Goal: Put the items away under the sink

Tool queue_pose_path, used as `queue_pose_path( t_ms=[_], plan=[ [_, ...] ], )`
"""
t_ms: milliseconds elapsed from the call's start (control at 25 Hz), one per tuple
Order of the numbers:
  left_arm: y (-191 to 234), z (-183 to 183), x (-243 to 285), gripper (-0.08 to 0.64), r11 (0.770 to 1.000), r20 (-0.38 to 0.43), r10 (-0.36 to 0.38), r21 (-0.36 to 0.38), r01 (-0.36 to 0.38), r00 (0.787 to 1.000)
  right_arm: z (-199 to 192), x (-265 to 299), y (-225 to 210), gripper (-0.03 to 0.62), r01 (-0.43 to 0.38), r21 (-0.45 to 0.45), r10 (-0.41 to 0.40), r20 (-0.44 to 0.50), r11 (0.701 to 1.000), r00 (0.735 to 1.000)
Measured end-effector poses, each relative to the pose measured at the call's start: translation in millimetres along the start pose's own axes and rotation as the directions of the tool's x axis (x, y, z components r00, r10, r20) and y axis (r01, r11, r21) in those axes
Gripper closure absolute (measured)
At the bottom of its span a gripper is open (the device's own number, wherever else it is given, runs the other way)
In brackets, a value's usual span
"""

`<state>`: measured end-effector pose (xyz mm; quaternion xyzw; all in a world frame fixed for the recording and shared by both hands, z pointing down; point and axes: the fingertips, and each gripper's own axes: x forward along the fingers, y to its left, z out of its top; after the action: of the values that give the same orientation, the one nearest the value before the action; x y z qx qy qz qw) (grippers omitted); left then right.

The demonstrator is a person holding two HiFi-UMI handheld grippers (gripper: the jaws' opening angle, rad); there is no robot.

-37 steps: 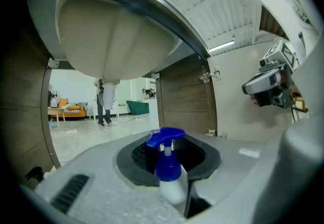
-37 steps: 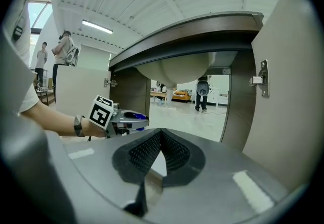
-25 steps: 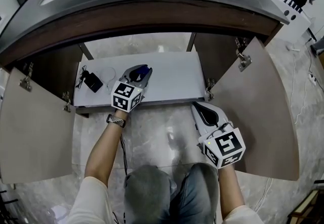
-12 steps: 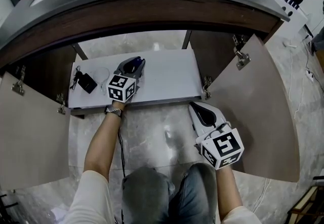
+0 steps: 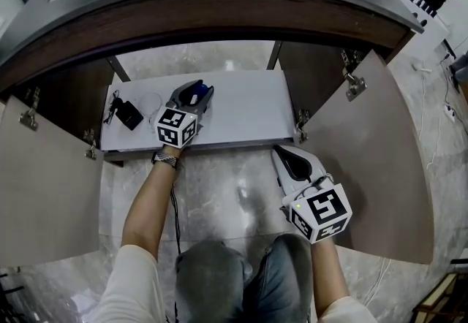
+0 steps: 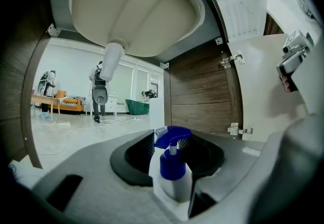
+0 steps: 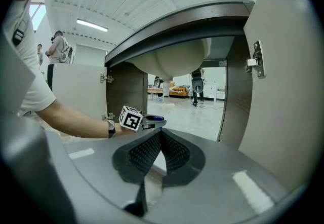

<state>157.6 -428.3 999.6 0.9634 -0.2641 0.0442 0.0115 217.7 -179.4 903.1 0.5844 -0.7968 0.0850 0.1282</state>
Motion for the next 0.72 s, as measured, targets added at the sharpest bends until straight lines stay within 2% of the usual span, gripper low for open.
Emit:
queue_pose_path(
  t_ms=[320, 720],
  plan=[
    [-4, -4, -8, 0.36, 1.0, -0.012, 0.004, -0.006, -0.004, 1.0, -1, -2, 0, 0.586, -0.001, 0.011, 0.001, -0.001, 1.0, 1.0],
    [-8, -8, -36, 0.356, 0.999, -0.013, 0.04, -0.024, -0.04, 0.999, 6, -9, 11, 0.586, -0.017, 0.009, 0.017, 0.011, 1.0, 1.0]
  ],
)
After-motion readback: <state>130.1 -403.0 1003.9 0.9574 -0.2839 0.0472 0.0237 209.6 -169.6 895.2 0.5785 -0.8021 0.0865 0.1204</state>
